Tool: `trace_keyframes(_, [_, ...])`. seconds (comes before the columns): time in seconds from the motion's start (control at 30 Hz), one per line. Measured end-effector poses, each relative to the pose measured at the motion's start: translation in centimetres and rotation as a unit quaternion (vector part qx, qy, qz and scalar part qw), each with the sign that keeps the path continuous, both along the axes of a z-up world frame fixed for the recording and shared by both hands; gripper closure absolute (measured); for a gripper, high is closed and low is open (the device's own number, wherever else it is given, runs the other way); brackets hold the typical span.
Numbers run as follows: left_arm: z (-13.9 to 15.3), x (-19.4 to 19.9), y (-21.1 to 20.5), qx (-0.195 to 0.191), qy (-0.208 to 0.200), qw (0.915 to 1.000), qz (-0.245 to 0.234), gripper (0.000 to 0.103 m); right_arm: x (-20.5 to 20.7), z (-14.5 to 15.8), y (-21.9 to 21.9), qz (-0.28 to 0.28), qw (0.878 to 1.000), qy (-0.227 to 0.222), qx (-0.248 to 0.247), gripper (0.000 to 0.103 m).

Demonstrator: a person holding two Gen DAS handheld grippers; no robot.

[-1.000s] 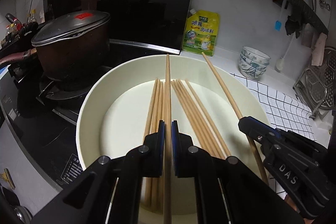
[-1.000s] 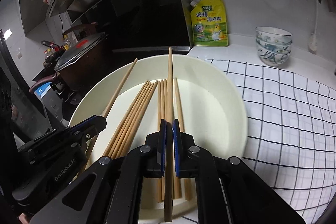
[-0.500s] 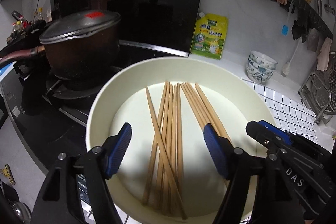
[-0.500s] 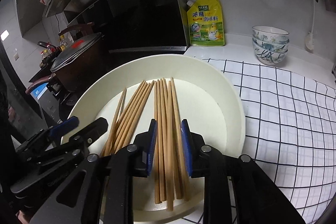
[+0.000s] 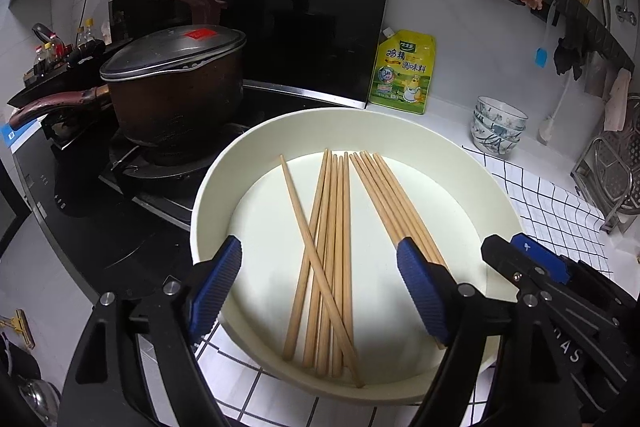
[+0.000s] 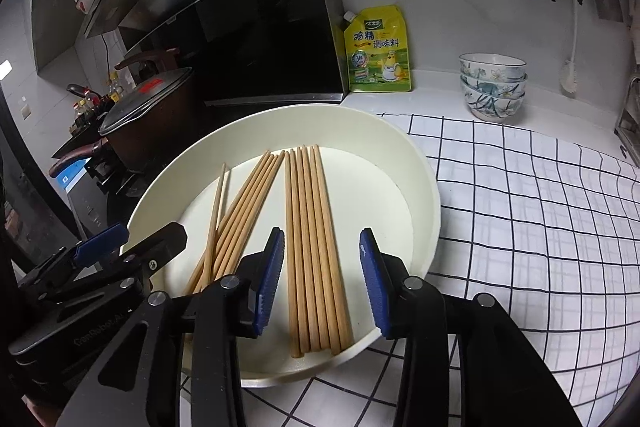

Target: Organize utensils

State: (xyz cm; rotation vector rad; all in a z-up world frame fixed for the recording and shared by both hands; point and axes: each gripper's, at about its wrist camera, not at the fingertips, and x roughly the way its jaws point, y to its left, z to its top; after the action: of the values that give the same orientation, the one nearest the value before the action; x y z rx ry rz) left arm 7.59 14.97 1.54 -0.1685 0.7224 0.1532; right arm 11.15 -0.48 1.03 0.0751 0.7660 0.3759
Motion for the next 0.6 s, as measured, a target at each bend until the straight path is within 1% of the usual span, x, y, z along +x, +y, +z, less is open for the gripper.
trace_keyframes(0.07, [0.1, -0.3, 0.0, 0.001, -0.001, 1.0000, 0.001, 0.022, -0.4, 0.1, -0.1, -0.004, 1.000, -0.005, -0.001, 0.061])
trace_keyframes(0.2, [0.2, -1.0, -0.2, 0.003, -0.003, 1.0000, 0.001, 0.019, -1.0, 0.1, -0.2, -0.008, 1.000, -0.009, -0.007, 0.060])
trace_keyframes(0.3, [0.4, -1.5, -0.2, 0.006, -0.004, 1.0000, 0.003, 0.015, -1.5, 0.2, -0.4, -0.012, 1.000, -0.014, -0.007, 0.056])
trace_keyframes(0.37, [0.5, -1.9, -0.1, 0.006, -0.006, 0.9999, 0.008, 0.012, -1.8, 0.2, -0.6, -0.015, 1.000, -0.014, -0.005, 0.052])
trace_keyframes(0.43, [0.7, -2.4, 0.0, 0.007, -0.008, 0.9999, 0.013, 0.012, -2.0, 0.3, -0.8, -0.016, 1.000, -0.013, 0.000, 0.049])
trace_keyframes(0.6, [1.0, -3.1, -0.1, 0.015, -0.009, 0.9997, 0.017, 0.010, -2.8, 0.6, -1.1, -0.019, 1.000, -0.017, 0.004, 0.048])
